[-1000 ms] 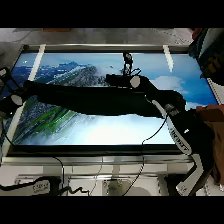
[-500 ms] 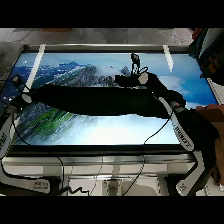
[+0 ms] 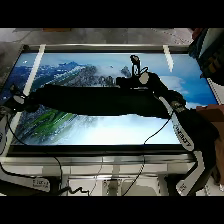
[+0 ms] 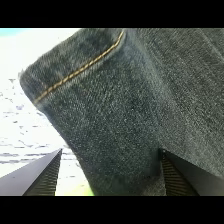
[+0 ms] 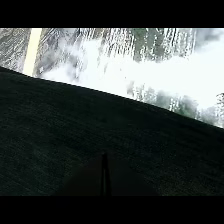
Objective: Fold the clothes and pants, and hang the long-sleeved shirts on hangers.
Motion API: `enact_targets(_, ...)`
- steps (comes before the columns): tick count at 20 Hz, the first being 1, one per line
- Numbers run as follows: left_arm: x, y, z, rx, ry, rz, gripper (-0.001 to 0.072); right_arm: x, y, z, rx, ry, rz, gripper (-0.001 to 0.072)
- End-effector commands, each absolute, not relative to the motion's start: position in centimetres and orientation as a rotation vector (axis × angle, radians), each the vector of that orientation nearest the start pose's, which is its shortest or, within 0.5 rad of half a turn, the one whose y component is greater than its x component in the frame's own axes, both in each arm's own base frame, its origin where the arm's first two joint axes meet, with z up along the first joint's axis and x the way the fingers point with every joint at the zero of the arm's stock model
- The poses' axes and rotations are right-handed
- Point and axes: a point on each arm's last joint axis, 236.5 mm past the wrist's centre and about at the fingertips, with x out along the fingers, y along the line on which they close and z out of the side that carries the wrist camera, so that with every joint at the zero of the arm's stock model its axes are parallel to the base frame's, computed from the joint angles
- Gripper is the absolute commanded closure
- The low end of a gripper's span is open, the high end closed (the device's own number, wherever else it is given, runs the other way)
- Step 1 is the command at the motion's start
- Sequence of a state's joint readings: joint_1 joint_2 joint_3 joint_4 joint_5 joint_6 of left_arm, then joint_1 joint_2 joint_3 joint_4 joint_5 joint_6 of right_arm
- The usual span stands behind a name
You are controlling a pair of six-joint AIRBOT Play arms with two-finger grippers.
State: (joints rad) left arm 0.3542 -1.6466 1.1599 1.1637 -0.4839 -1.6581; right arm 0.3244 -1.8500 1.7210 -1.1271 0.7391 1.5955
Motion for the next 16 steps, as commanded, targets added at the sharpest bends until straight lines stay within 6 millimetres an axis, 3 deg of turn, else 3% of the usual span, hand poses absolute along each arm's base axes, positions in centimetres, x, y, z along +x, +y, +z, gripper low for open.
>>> enact_targets(1,51.3,12.8,-9.1,-0.789,0.809,0.378,0.0004,55.5,25.9,0.9,0.315,0.929,0.426,0.0675)
enact_targets(4,52.9,11.9,-10.2,-0.794,0.762,0.383,0.0005,55.5,26.1,1.1,0.332,0.93,0.431,0.0676)
enact_targets(7,54.8,12.5,-9.5,-0.752,0.646,0.403,0.0043,55.4,26.4,1.2,0.35,0.931,0.435,0.0676)
enact_targets(8,55.4,12.9,-8.9,-0.74,0.604,0.409,0.0167,55.5,26.4,1.3,0.351,0.927,0.435,0.0675)
enact_targets(10,55.9,13.2,-8.1,-0.727,0.561,0.413,0.0599,55.9,26.3,1.5,0.356,0.907,0.431,0.0675)
enact_targets(11,56.0,13.2,-7.7,-0.717,0.558,0.408,0.0683,56.2,26.4,1.8,0.366,0.892,0.43,0.0675)
enact_targets(13,56.2,12.9,-6.0,-0.64,0.546,0.372,0.0683,57.0,26.8,2.8,0.412,0.846,0.43,0.0676)
enact_targets(16,56.6,11.9,-0.3,-0.422,0.486,0.282,0.0683,59.2,27.6,5.1,0.49,0.707,0.401,0.0677)
